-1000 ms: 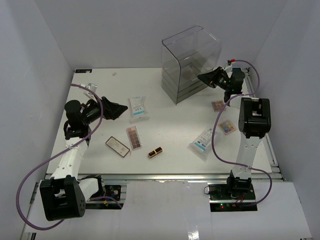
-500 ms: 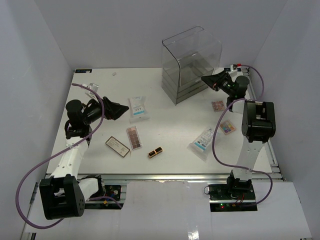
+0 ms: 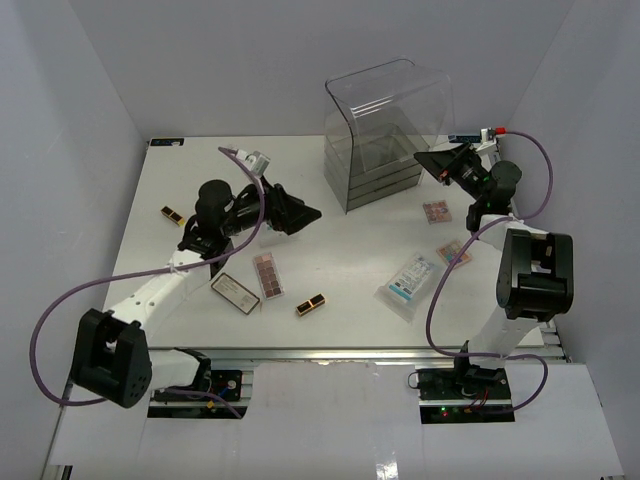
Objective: Organize the makeup
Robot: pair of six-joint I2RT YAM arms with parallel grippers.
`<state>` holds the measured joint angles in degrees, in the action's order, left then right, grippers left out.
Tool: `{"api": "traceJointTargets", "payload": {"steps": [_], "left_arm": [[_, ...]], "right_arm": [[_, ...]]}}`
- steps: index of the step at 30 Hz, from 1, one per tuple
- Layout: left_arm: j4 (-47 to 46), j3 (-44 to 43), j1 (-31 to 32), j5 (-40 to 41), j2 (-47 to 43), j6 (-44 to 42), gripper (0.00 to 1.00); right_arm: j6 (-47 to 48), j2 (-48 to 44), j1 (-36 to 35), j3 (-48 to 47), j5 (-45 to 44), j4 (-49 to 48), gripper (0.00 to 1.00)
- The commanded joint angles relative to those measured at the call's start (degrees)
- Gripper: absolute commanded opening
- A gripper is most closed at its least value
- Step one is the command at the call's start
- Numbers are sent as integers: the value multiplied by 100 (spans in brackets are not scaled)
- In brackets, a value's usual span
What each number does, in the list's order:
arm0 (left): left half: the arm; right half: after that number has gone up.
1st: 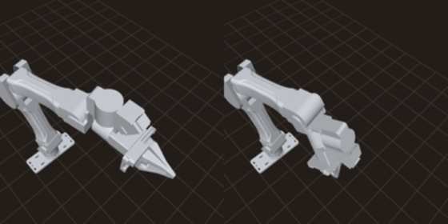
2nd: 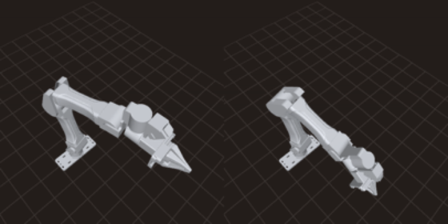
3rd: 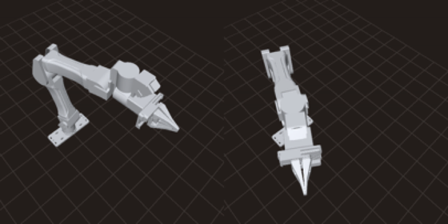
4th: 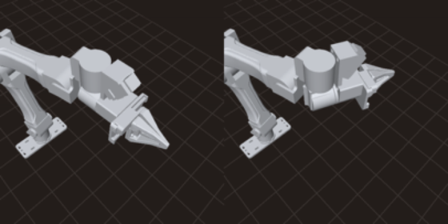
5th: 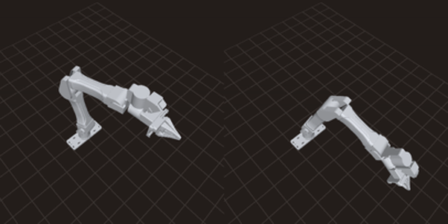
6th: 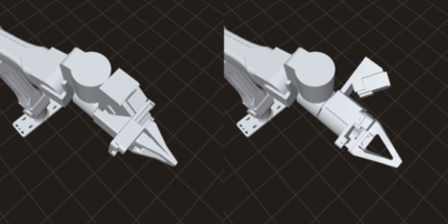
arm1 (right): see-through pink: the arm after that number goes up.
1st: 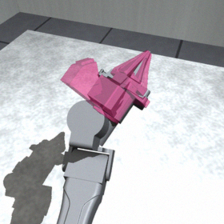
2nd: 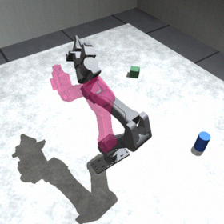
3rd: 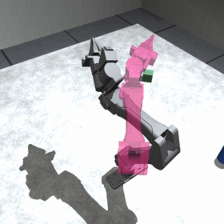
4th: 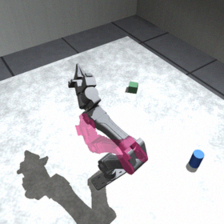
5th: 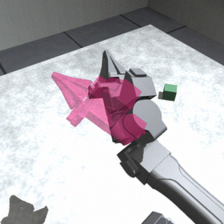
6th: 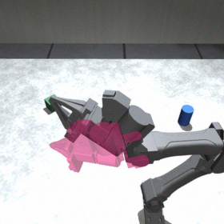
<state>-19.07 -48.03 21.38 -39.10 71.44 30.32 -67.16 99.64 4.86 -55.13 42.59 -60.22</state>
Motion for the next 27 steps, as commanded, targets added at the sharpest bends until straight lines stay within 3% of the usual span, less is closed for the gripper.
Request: {"api": "traceJointTargets", "payload": {"steps": [1,15,21,27], "left_arm": [[-322,-762,592,910,632,-80,98],[24,-3174,1280,1804,2735,-97,98],[88,-3675,1343,1861,3152,36,98],[132,-4099,1395,1616,3464,193,84]], "right_arm": [[164,-447,-7,24,109,-406,8],[247,-797,-3,-34,56,-51,8],[353,-884,-12,-7,84,81,8],[423,-911,-20,11,109,134,8]]}}
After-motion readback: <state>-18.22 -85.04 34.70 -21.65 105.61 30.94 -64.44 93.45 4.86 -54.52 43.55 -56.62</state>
